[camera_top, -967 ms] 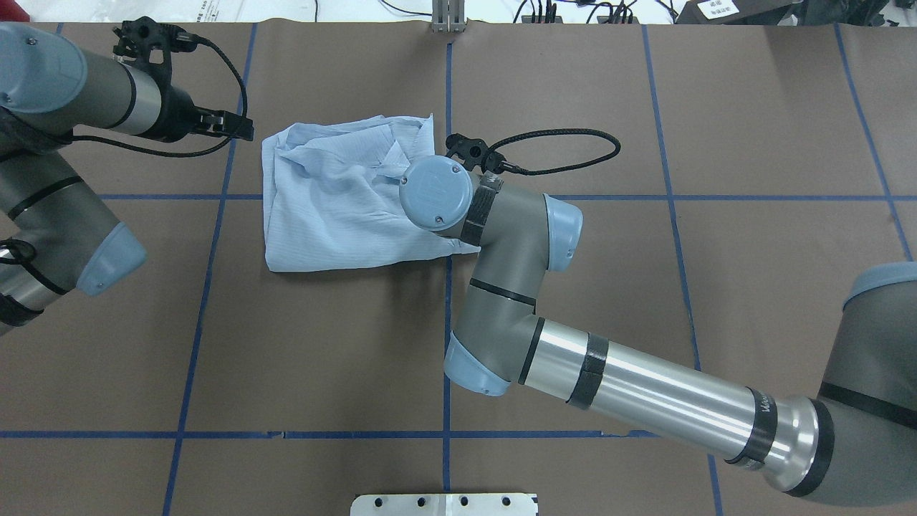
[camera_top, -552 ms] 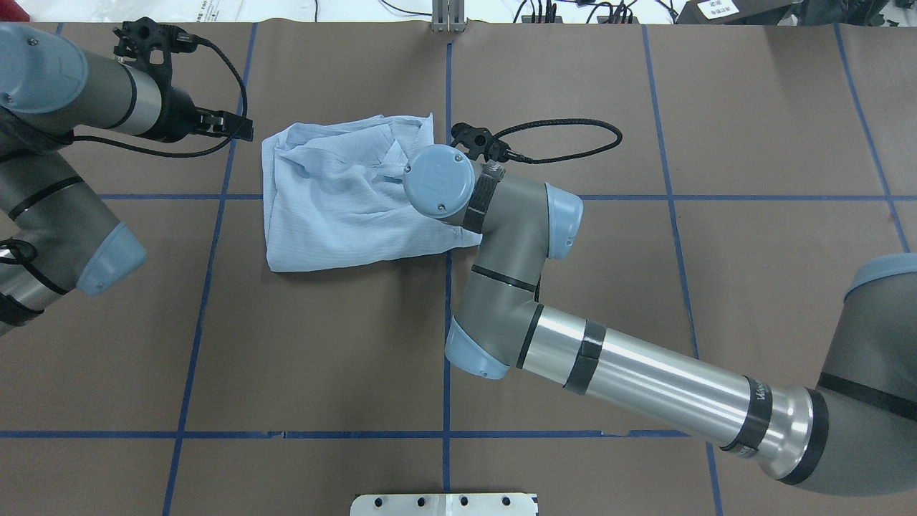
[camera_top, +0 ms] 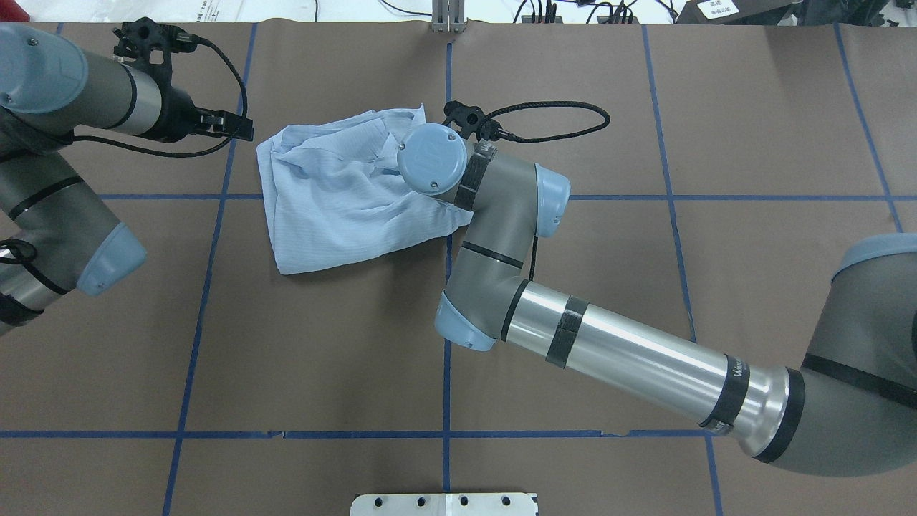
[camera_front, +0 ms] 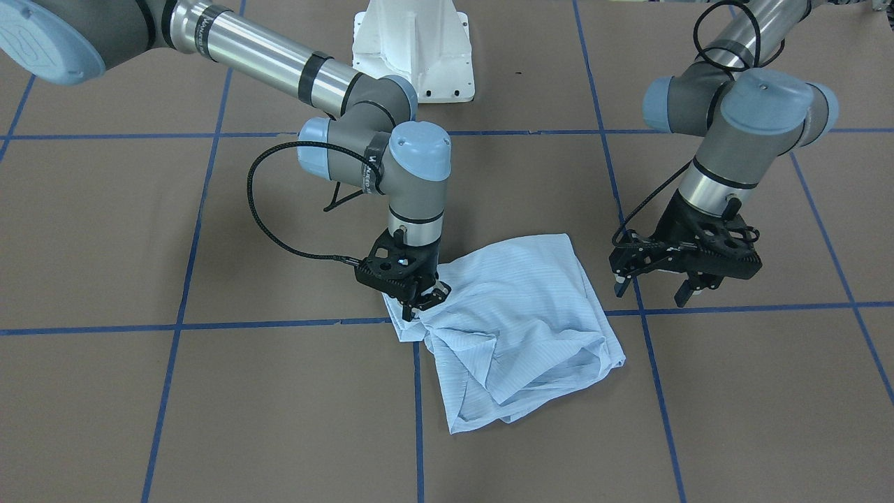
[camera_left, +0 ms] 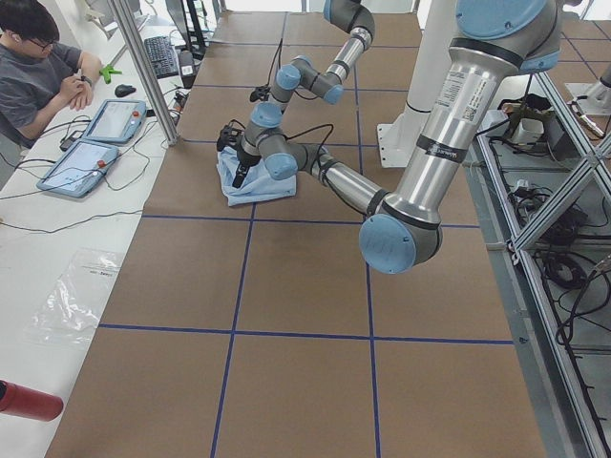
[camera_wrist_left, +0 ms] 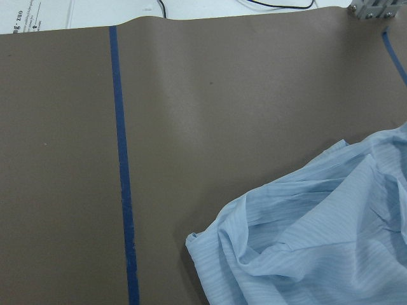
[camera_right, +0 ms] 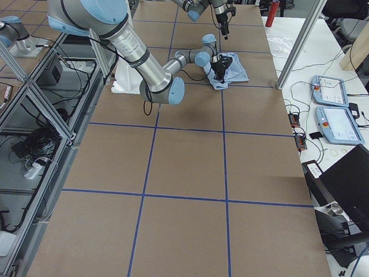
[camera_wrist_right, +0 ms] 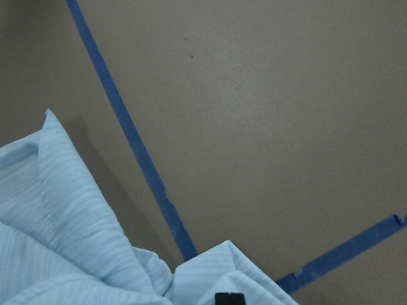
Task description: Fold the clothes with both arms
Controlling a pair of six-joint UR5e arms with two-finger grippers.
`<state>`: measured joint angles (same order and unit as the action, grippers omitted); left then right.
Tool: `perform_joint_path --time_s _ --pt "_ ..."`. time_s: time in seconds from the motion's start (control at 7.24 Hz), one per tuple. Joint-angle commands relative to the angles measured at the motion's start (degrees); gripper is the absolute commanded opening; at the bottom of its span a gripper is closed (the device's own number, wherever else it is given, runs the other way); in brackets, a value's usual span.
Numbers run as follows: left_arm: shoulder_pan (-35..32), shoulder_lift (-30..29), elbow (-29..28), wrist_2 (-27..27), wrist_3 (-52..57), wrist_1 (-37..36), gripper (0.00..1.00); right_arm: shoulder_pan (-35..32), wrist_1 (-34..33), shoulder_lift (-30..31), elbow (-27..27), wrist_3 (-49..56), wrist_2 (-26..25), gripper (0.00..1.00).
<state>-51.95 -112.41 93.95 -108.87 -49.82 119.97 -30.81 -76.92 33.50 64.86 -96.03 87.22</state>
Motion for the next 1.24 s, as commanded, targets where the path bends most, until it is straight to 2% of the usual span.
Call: perform_joint_path --time_s 0.0,0.28,0.41,0.69,0.83,0.97,1.1 --pt "0.0 0.09 0.09 -0.03 -0.01 0.09 1.0 -0.39 0.1 -0.89 0.01 5.56 0.05 1.0" --pt "0.0 0.52 0.35 -0.29 -0.1 0.0 1.0 -1.88 -0.51 -1.77 0.62 6.12 1.27 1.0" --pt "-0.09 0.79 0.61 -0.47 0.25 0.0 1.0 -4.06 -1.39 -1.95 1.06 7.34 5.11 1.0" --pt "-0.44 4.46 3.76 -3.44 4.17 -1.05 1.0 -9.59 -9.35 -1.25 5.52 16.09 12.67 1.0" --pt "-1.66 7.01 8.91 -4.07 11.08 -6.45 1.0 -12.58 -12.09 1.02 8.85 20.84 16.88 1.0" --pt "-3.76 9.99 15.32 -4.16 18.11 -13.12 1.0 -15.92 -12.81 6.43 14.37 27.06 20.84 1.0" --pt "-7.87 13.59 18.78 -5.03 26.19 -16.05 1.0 -20.04 -12.99 13.1 19.47 34.96 24.71 1.0"
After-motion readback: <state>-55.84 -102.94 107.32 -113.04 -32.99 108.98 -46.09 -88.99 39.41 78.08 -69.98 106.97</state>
